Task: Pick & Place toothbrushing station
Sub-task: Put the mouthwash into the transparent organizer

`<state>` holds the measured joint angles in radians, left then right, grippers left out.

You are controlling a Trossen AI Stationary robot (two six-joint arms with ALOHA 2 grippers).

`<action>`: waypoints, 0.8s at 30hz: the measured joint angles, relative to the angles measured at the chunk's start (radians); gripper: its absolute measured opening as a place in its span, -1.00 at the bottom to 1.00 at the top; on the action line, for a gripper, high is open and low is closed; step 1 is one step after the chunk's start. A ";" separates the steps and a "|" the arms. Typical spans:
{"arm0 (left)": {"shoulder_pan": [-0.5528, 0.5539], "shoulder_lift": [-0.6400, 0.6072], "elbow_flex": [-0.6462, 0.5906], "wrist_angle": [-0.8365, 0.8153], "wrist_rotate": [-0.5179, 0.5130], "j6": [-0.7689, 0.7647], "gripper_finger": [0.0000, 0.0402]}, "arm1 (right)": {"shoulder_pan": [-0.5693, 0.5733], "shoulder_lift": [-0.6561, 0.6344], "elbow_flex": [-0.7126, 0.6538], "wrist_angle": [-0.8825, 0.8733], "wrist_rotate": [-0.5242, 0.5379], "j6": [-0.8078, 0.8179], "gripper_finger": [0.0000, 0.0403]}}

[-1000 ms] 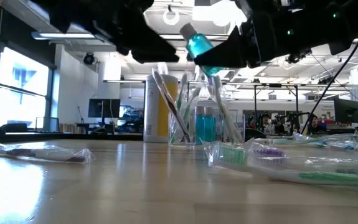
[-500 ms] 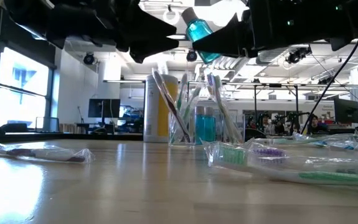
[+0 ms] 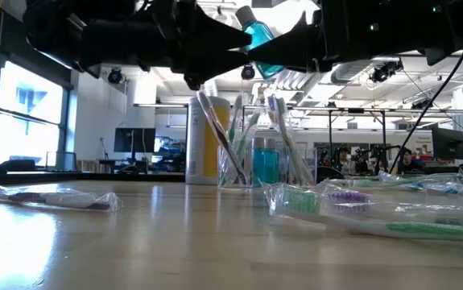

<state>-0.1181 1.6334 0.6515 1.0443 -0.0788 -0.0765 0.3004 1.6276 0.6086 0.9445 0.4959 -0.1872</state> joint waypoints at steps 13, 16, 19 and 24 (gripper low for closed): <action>0.000 0.052 0.075 0.005 0.026 0.070 0.12 | 0.000 0.001 0.000 -0.012 -0.004 0.002 -0.72; 0.000 0.052 0.087 -0.014 0.033 0.072 0.07 | 0.000 0.001 0.000 -0.011 -0.004 0.004 -0.72; 0.000 0.052 0.090 -0.056 0.037 0.072 -0.06 | 0.000 0.001 0.000 -0.013 -0.004 0.006 -0.72; 0.000 0.052 0.090 -0.064 0.036 0.073 -0.41 | 0.000 0.001 0.000 -0.016 -0.008 0.012 -0.72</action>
<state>-0.1181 1.6852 0.7416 0.9801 -0.0425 -0.0039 0.3004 1.6283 0.6086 0.9282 0.4883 -0.1748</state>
